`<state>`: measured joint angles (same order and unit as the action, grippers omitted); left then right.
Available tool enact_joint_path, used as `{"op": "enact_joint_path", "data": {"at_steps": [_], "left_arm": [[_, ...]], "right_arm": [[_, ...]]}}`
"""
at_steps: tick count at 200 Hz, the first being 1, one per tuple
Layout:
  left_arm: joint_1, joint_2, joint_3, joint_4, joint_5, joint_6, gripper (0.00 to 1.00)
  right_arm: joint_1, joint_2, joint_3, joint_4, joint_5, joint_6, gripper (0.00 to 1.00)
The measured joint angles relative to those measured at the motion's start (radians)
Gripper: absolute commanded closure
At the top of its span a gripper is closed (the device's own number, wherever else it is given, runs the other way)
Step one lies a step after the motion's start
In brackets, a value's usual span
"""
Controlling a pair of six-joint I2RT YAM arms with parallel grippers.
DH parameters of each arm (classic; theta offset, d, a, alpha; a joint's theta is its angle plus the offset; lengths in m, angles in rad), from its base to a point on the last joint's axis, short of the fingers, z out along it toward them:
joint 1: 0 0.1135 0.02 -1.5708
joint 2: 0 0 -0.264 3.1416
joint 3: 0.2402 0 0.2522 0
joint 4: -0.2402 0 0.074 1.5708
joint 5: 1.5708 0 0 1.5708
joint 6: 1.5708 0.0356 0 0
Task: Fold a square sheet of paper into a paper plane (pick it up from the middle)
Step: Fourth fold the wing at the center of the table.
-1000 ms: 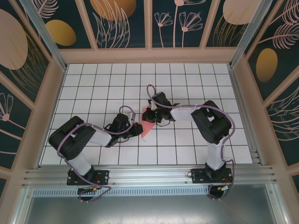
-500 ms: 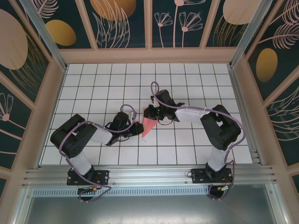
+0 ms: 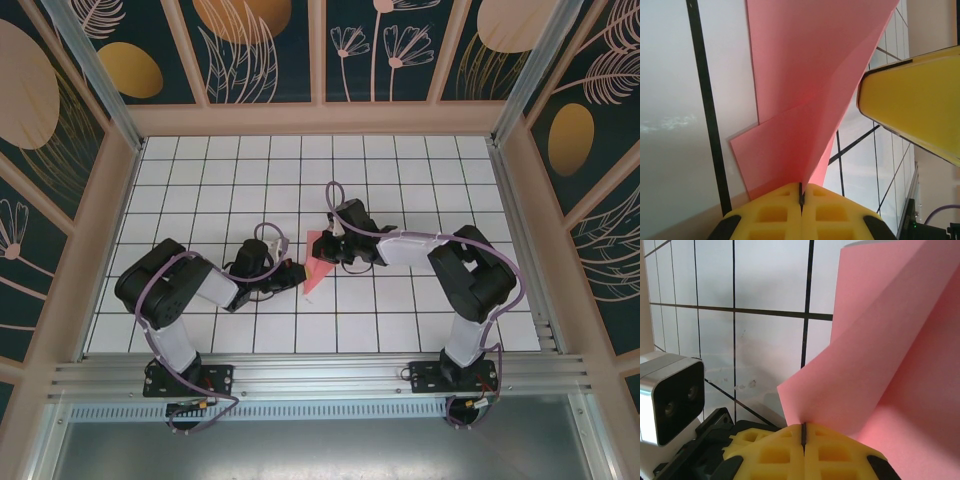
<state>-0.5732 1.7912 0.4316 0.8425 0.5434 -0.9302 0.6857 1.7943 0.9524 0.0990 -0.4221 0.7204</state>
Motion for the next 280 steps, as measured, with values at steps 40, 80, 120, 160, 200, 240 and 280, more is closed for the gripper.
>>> {"op": "enact_joint_path", "data": {"at_steps": [40,80,120,160,200,240,280], "left_arm": [[0.001,0.011,0.001,0.018,0.004,-0.022,1.0],[0.001,0.014,0.008,0.008,0.007,-0.022,1.0],[0.001,0.011,0.013,-0.003,0.007,-0.021,0.98],[0.001,-0.009,0.033,-0.066,0.007,-0.01,0.82],[-0.012,-0.051,0.061,-0.154,-0.01,0.013,0.69],[-0.008,-0.071,0.082,-0.214,-0.029,0.023,0.66],[0.004,-0.071,0.1,-0.249,-0.031,0.033,0.69]], "right_arm": [[-0.011,0.006,-0.006,0.036,-0.006,0.021,0.95],[-0.025,0.056,-0.006,0.056,-0.015,0.026,0.95],[-0.026,0.092,-0.001,0.054,-0.017,0.026,0.95],[-0.026,0.092,0.01,0.047,-0.013,0.025,0.95],[-0.026,0.092,0.01,0.028,0.002,0.021,0.95],[-0.026,0.092,0.01,0.024,0.006,0.019,0.95],[-0.026,0.092,0.01,0.024,0.006,0.018,0.95]]}}
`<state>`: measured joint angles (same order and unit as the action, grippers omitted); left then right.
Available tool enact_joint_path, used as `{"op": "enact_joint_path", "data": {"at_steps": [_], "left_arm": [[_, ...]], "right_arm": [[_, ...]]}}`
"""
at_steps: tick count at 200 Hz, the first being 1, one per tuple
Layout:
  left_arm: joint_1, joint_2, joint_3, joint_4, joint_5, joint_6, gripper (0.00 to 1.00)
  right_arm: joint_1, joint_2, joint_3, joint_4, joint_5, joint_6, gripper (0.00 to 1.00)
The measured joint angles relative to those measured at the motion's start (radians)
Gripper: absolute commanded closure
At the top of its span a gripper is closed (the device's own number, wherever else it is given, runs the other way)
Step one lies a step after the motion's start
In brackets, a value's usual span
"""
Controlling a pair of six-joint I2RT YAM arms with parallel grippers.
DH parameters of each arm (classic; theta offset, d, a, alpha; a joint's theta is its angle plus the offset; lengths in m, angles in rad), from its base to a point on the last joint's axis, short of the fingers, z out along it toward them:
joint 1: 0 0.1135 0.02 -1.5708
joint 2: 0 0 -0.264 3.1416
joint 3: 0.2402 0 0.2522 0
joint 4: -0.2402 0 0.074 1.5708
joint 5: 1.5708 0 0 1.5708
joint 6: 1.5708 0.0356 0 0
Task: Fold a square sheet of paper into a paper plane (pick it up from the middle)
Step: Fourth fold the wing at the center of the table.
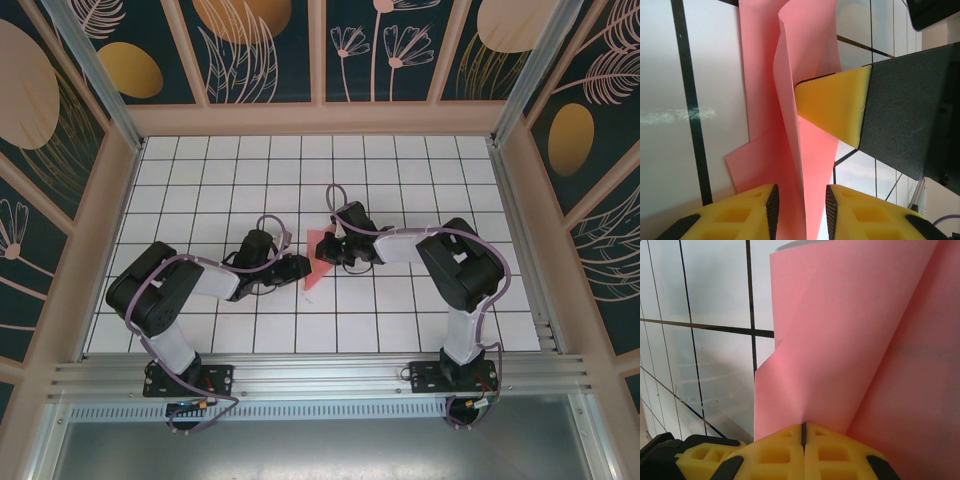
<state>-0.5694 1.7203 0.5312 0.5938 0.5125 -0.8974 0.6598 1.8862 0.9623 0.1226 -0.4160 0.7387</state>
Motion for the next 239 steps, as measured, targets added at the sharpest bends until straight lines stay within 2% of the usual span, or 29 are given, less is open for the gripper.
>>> {"op": "enact_joint_path", "data": {"at_steps": [28,66,116,141,171,192,208,223,239], "left_arm": [[0.004,0.01,0.0,0.0,0.0,0.006,0.77],[0.013,0.026,0.0,-0.001,-0.003,0.01,0.93],[0.015,0.035,0.0,0.008,0.004,0.01,0.96],[0.018,0.039,-0.008,0.031,0.012,0.01,0.93],[0.02,0.04,-0.021,0.064,0.026,0.011,0.85],[0.02,0.034,-0.022,0.074,0.04,0.013,0.7],[0.018,0.025,-0.016,0.063,0.039,0.02,0.75],[0.018,0.024,-0.002,0.031,0.036,0.029,0.66],[0.015,0.016,0.024,-0.011,0.02,0.042,0.68]], "right_arm": [[0.0,0.0,0.0,-0.004,0.0,0.0,0.95],[0.0,0.0,0.0,-0.01,0.0,0.0,0.95],[0.0,0.0,0.002,-0.018,0.0,-0.002,0.95],[0.0,0.0,0.012,-0.029,0.0,-0.008,0.94],[0.0,0.0,0.016,-0.036,0.0,-0.02,0.94],[0.0,0.0,0.016,-0.037,0.0,-0.026,0.94],[0.0,0.0,0.016,-0.038,0.0,-0.026,0.94],[0.0,0.0,0.016,-0.038,0.0,-0.026,0.94],[0.0,0.0,0.016,-0.038,0.0,-0.026,0.94]]}}
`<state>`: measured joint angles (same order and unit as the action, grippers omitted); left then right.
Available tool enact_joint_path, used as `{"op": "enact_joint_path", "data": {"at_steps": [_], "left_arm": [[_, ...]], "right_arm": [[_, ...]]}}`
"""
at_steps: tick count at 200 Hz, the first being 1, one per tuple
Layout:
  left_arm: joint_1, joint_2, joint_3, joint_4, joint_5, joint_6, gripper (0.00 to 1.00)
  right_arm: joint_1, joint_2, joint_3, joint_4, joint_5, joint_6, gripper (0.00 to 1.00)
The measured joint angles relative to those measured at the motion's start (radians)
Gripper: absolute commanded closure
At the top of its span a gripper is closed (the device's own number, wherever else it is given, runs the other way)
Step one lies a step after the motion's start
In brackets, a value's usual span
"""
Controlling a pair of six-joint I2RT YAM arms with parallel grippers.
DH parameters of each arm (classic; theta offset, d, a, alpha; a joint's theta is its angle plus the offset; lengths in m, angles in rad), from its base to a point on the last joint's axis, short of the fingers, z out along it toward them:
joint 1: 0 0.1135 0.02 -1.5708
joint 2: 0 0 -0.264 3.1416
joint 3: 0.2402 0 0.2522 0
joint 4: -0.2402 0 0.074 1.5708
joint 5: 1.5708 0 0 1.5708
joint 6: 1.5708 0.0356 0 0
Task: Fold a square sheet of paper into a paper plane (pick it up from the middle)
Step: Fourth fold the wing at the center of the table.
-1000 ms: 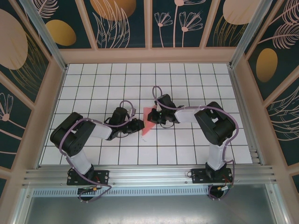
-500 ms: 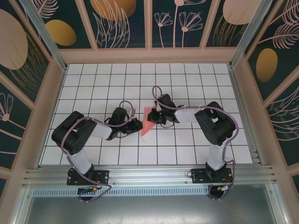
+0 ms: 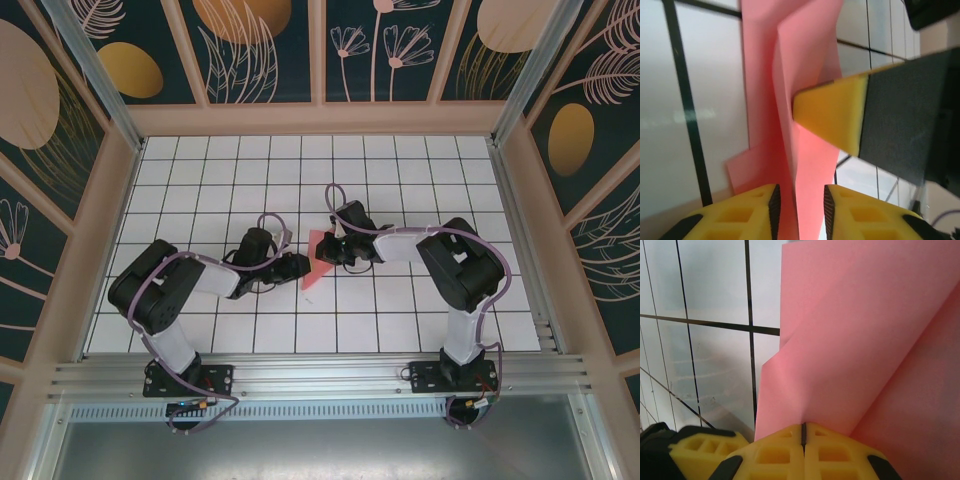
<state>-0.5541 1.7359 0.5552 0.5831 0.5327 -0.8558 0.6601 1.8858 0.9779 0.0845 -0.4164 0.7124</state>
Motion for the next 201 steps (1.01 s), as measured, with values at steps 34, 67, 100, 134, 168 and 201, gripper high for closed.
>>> {"op": "enact_joint_path", "data": {"at_steps": [34,67,100,134,168,201], "left_arm": [[0.003,0.004,0.04,-0.064,-0.037,0.025,0.71],[0.005,0.018,0.05,-0.08,-0.048,0.039,0.85],[0.005,0.027,0.051,-0.083,-0.047,0.044,0.89],[0.005,0.033,0.049,-0.075,-0.044,0.048,0.98],[0.005,0.037,0.016,-0.004,-0.043,0.048,0.97],[0.005,0.041,-0.009,0.056,-0.043,0.048,0.94]], "right_arm": [[0.0,0.0,0.0,-0.003,0.0,0.0,0.94],[0.0,-0.003,0.0,-0.006,0.0,0.0,0.94],[0.0,-0.008,0.0,-0.007,0.0,0.0,0.94],[0.0,-0.014,0.0,-0.016,0.001,0.0,0.94],[0.0,-0.047,-0.001,-0.017,0.0,0.0,0.94],[0.0,-0.071,-0.003,-0.01,0.004,0.004,0.94]]}}
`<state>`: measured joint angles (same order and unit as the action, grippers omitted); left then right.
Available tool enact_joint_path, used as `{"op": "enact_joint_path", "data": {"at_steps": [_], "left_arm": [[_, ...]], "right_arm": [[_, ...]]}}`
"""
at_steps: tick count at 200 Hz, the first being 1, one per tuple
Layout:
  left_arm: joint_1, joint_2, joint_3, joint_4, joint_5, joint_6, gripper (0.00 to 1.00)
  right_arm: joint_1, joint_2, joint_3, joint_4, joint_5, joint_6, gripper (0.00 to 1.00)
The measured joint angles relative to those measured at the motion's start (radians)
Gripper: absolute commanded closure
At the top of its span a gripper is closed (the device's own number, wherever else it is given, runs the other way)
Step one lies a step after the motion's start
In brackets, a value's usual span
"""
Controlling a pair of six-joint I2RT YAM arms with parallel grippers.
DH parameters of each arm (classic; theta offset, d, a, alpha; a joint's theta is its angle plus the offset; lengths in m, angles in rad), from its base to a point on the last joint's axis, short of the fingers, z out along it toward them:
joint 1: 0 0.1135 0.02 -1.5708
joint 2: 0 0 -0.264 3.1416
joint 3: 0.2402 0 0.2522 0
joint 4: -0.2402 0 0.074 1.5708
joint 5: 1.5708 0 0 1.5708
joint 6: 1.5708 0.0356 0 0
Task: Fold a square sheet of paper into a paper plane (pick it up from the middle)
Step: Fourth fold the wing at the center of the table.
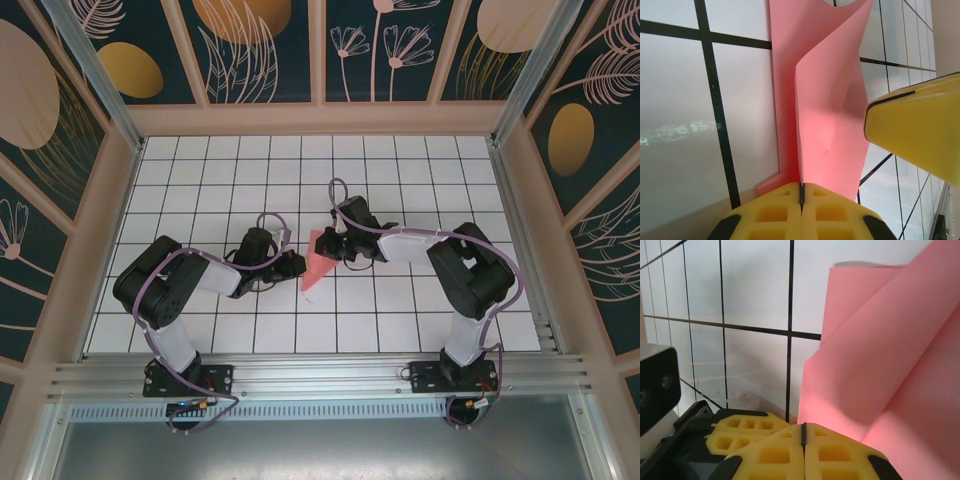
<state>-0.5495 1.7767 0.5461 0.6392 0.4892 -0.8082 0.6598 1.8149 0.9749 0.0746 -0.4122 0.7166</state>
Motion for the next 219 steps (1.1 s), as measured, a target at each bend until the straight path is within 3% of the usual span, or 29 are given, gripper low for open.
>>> {"op": "enact_joint_path", "data": {"at_steps": [103,219], "left_arm": [[-0.011,0.002,0.011,-0.023,-0.008,0.061,0.92],[-0.019,0.01,0.036,-0.064,-0.026,0.068,0.93]], "right_arm": [[-0.018,0.078,-0.029,0.06,0.0,0.03,0.95],[-0.064,0.018,-0.03,0.057,-0.012,0.03,0.94]]}}
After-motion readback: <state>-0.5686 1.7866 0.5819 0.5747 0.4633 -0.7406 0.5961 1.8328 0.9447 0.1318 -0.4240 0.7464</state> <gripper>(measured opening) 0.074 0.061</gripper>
